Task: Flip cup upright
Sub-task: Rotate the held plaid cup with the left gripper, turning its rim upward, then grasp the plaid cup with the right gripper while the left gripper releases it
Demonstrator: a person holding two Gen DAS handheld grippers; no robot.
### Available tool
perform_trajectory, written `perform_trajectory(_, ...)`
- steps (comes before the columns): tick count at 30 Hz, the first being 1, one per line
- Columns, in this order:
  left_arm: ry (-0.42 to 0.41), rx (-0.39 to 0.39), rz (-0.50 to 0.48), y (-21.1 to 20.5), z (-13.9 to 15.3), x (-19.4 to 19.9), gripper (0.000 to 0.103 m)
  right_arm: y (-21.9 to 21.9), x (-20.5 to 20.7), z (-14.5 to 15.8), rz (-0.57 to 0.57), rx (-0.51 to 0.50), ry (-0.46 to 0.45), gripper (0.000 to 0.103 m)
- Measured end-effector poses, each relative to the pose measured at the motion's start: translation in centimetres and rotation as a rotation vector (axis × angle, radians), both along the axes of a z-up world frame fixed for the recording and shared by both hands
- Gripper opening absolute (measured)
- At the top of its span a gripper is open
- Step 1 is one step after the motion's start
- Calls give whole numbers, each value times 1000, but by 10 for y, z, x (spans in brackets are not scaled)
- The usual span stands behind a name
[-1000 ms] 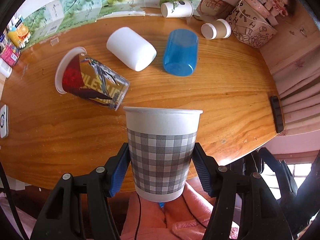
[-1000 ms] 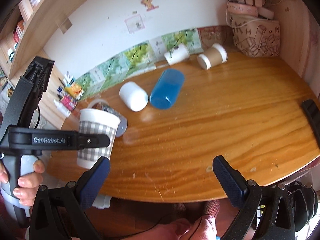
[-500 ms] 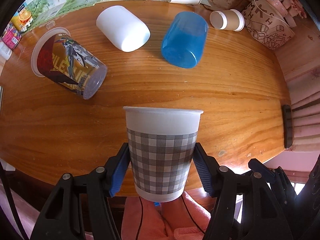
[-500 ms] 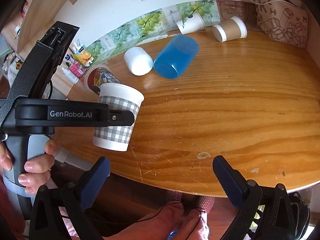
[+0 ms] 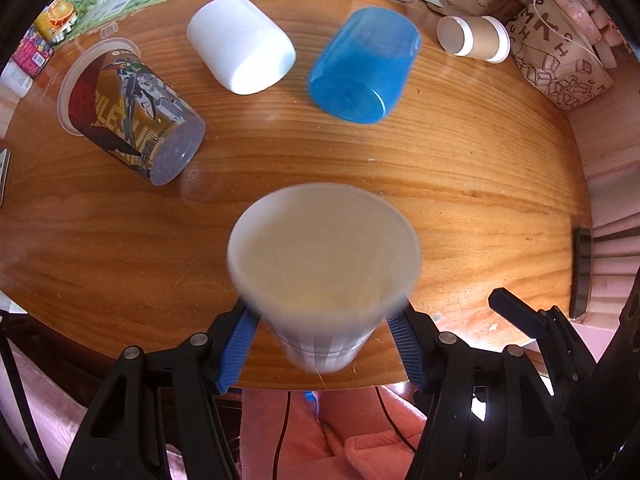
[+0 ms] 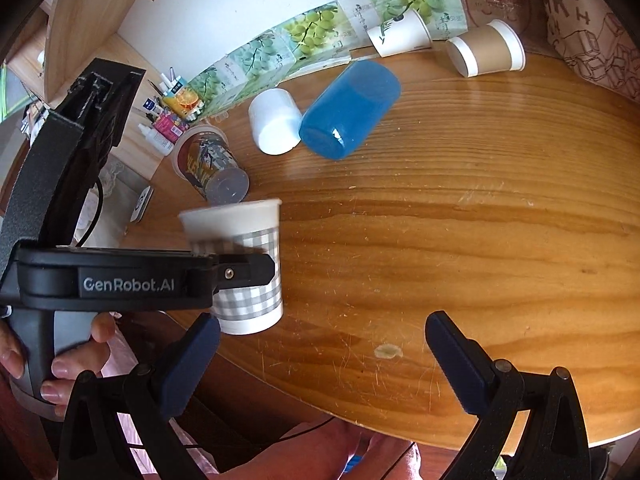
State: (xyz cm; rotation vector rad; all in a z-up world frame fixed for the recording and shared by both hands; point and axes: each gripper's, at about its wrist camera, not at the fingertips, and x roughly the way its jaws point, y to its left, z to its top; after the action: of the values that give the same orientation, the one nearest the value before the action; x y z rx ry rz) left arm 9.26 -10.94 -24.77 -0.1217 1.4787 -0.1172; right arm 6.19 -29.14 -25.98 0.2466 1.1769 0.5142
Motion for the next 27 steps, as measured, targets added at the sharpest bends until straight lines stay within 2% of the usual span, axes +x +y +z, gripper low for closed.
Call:
perform_trajectory(4,2,-22,35,6,4,2,75,5,9,0,21,5,-2,103)
perform_trajectory(13,-21,-30,8,2,22,10,77,14,16,2,48,7,-12,103)
perform_trajectory(27,-131,-76,16,4,44,6,77,23,18,7,104,11,-57,103)
